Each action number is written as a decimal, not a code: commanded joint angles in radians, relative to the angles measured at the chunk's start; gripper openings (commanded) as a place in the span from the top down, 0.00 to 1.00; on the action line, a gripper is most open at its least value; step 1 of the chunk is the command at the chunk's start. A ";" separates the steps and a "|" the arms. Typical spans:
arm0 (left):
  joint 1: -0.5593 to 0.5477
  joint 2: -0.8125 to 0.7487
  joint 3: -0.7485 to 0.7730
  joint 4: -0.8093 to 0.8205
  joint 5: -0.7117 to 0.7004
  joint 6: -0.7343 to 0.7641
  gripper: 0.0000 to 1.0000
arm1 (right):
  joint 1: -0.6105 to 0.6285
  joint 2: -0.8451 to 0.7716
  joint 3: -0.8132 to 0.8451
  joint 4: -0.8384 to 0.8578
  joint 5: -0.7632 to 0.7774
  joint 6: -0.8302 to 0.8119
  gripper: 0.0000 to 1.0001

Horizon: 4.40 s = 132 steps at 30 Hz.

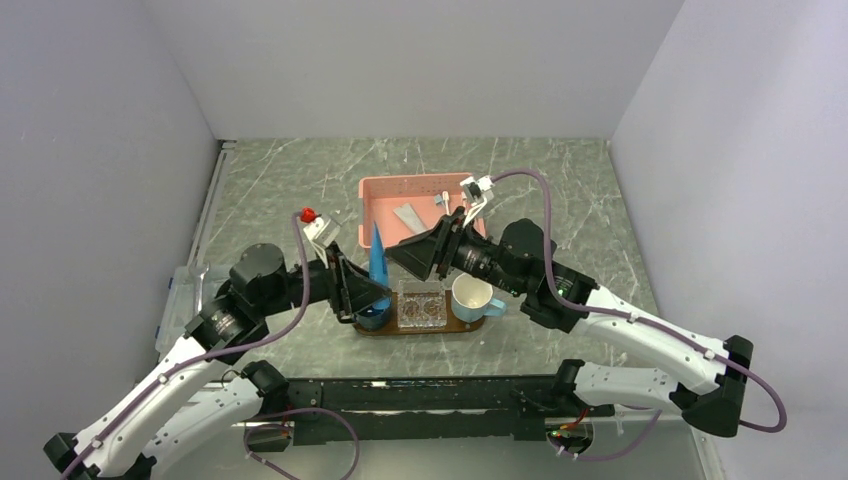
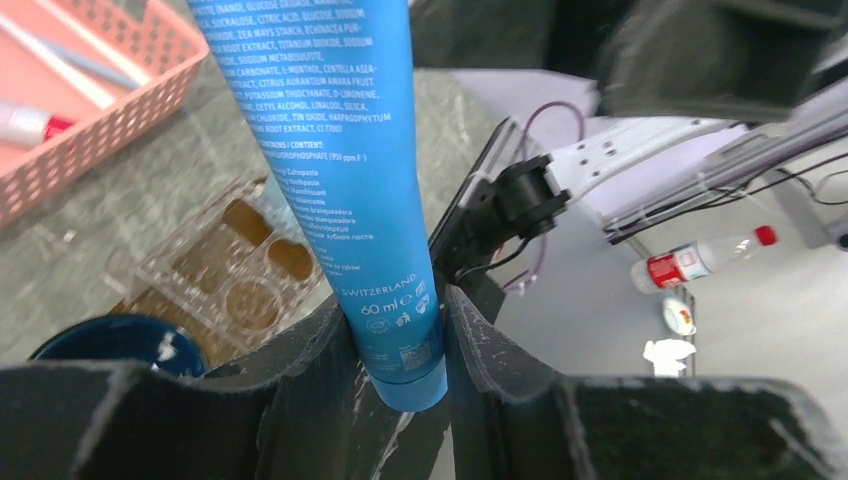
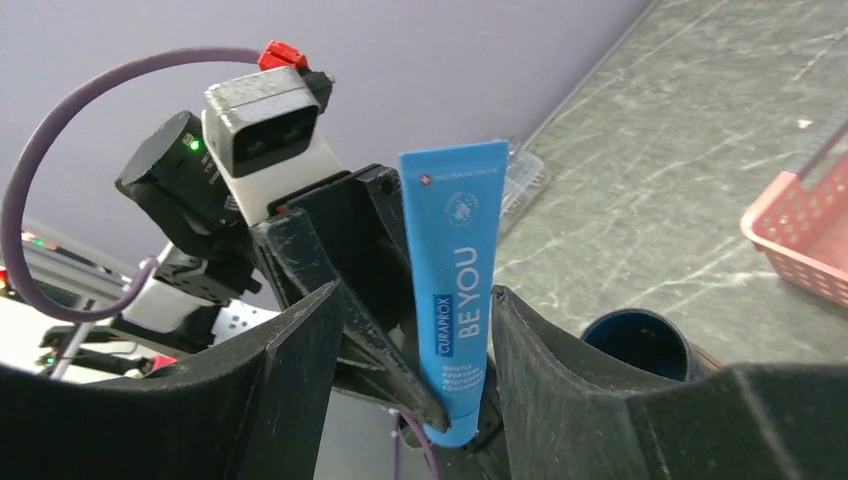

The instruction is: Prepare toiletry sets of a toothbrush and toothpaste on the tray

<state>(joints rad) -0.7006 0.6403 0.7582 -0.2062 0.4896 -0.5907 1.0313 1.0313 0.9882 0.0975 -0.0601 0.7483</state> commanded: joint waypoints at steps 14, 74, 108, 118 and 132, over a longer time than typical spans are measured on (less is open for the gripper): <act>-0.094 0.088 0.188 -0.557 -0.188 0.335 0.97 | 0.003 0.094 0.290 -0.512 0.134 -0.221 0.37; -0.745 0.407 0.440 -0.851 -0.920 0.319 1.00 | -0.126 0.251 0.187 -0.564 -0.500 -0.037 0.65; -0.750 0.136 0.260 -0.595 -0.866 0.348 0.07 | -0.157 0.140 0.317 -0.756 -0.347 -0.194 1.00; -0.706 0.108 0.216 -0.559 -0.900 0.325 0.01 | -0.157 0.144 0.464 -0.913 -0.177 -0.351 1.00; -0.286 0.115 0.247 -0.590 -0.710 0.307 0.01 | -0.077 0.231 0.583 -0.997 0.107 -0.549 1.00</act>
<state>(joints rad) -1.1080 0.7609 0.9745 -0.8047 -0.3027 -0.2642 0.9184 1.2510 1.5070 -0.9020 -0.0605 0.2764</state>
